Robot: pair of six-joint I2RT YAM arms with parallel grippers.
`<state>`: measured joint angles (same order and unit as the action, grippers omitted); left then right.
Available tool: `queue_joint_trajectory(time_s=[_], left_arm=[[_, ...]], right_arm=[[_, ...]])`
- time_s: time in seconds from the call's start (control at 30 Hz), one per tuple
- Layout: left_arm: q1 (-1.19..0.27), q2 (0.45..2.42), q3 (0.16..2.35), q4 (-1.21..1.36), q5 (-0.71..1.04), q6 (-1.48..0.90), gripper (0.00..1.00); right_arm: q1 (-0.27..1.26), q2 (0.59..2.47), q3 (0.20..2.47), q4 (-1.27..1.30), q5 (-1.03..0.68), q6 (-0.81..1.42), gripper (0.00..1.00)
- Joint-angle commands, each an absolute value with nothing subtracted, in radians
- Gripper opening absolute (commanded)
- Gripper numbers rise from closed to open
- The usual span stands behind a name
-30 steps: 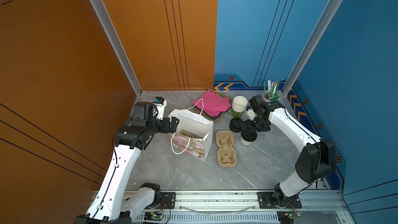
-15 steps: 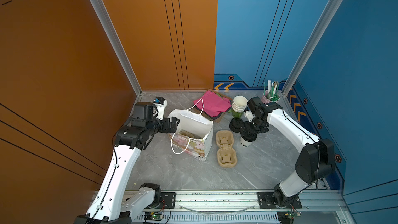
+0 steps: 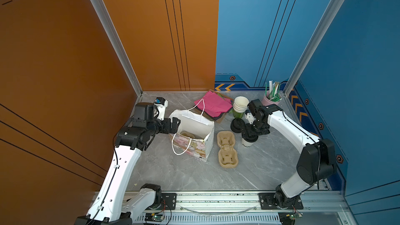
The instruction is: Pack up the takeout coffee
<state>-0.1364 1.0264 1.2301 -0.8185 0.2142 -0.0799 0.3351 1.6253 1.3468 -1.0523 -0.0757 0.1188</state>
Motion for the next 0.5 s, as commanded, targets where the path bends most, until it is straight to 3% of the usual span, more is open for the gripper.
queue_joint_trajectory(time_s=[0.0, 0.47], left_arm=[[-0.130, 1.014, 1.213, -0.805, 0.234, -0.091, 0.98], [-0.130, 1.013, 1.206, -0.806, 0.232, -0.089, 0.98]], right_arm=[[0.342, 1.633, 1.332, -1.032, -0.084, 0.113, 1.00], [0.359, 1.668, 1.315, -1.013, -0.077, 0.115, 1.00]])
